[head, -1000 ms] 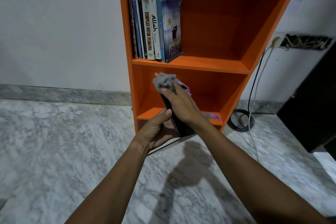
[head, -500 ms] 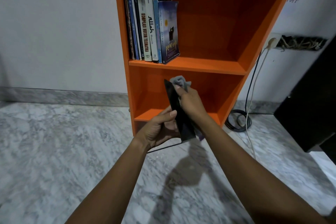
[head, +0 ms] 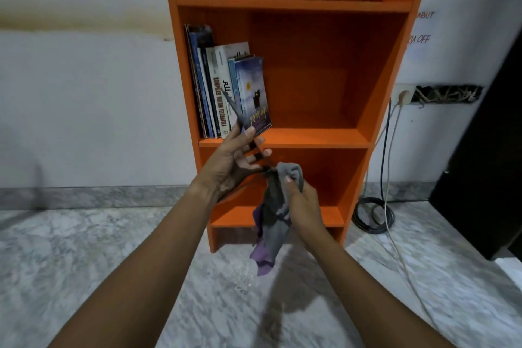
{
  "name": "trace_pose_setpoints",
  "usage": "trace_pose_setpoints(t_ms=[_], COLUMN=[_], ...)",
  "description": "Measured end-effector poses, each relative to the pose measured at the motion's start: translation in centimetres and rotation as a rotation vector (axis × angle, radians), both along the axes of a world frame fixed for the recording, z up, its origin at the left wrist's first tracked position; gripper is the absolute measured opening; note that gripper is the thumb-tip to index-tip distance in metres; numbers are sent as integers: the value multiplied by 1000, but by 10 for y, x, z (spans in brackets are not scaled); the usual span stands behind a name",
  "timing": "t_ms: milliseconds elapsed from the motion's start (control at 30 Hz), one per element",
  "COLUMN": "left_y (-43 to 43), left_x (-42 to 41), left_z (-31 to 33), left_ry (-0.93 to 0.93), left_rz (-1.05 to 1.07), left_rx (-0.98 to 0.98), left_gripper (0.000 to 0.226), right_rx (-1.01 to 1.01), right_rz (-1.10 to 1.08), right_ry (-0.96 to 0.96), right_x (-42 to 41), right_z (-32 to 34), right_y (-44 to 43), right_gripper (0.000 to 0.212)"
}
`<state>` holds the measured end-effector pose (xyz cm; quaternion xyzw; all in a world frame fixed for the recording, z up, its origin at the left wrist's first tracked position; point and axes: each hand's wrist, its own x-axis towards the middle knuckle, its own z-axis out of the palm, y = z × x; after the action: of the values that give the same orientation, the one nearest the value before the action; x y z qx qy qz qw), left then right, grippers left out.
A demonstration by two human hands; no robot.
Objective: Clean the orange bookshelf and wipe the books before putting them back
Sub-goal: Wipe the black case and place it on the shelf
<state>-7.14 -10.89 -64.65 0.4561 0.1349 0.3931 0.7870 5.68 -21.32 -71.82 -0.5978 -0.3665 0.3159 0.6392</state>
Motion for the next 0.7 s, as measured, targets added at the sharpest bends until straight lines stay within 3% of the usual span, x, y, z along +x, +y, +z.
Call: trace_pose_setpoints(t_ms=[133,267,400,467,533,633,700], left_y=[-5,-6,3,9,16,34,46], left_x=[9,13,22,31,42,52,56], left_z=[26,53,83,95,103,105,95], left_ry=[142,219,314,353,406,536,583], left_rz=[-27,-83,-111,-128,-117,15,225], left_rx=[133,187,252,285,335,514,653], left_gripper=[113,104,107,99,92,96,97], right_rx=[48,123,105,77,46,-16,-5], right_rz=[-71,357,465,416,285,39,-122], right_ry=[61,-101,-216,-335,-501,-673,-709], right_x=[23,35,40,42,45,51,57], right_z=[42,93,129,135,134,124,115], right_y=[7,-5,-6,3,18,41,54], right_gripper=[38,20,33,29,9,32,38])
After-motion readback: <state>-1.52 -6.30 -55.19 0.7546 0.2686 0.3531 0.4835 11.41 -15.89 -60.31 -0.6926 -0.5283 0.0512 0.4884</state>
